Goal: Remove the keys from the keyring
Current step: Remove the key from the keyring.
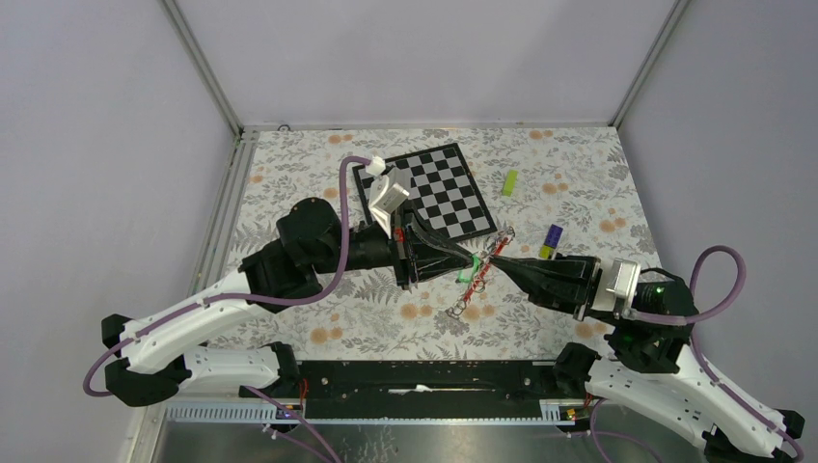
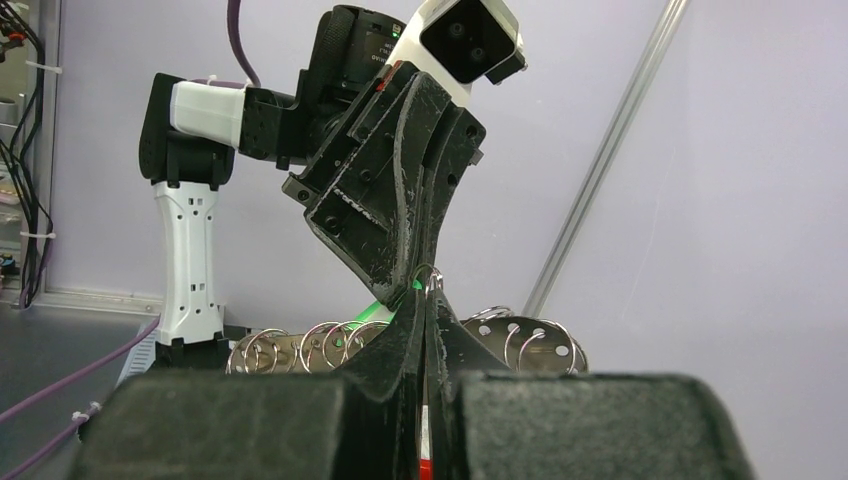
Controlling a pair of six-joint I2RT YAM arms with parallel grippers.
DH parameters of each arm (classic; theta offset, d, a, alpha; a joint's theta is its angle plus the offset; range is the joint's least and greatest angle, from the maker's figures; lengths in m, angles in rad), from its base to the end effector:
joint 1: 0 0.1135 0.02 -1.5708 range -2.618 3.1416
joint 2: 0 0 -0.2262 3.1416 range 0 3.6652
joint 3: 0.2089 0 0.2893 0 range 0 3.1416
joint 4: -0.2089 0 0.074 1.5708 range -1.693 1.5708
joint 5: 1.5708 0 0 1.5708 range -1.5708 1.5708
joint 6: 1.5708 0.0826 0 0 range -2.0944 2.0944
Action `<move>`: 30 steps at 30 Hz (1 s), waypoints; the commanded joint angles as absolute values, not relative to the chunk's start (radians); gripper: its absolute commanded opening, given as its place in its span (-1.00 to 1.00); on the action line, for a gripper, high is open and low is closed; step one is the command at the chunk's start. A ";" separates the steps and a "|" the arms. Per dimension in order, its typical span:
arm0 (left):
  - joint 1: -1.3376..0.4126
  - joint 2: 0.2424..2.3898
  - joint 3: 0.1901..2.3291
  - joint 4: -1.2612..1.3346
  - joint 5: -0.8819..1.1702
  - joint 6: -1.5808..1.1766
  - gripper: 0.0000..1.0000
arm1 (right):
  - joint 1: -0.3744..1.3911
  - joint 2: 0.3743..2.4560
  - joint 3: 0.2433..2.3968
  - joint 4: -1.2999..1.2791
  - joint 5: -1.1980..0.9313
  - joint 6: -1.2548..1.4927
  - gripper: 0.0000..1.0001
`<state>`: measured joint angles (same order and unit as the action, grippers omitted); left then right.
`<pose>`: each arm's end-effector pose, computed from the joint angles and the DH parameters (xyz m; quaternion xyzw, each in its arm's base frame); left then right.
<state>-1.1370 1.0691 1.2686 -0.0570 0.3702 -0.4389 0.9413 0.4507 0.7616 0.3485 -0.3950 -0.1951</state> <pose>0.1100 -0.3085 0.4482 0.3509 0.5574 -0.6116 0.4384 0.0839 0.1692 0.4478 -0.3807 0.2689 0.4014 0.7884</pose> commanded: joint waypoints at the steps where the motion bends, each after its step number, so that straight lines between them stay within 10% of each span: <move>1: -1.135 1.089 1.280 -0.083 0.366 -0.433 -1.00 | 0.940 0.423 0.804 0.479 -0.419 -0.216 -1.00; 30: -1.135 1.100 1.288 -0.086 0.361 -0.442 -1.00 | 0.940 0.362 0.781 0.464 -0.468 -0.260 -1.00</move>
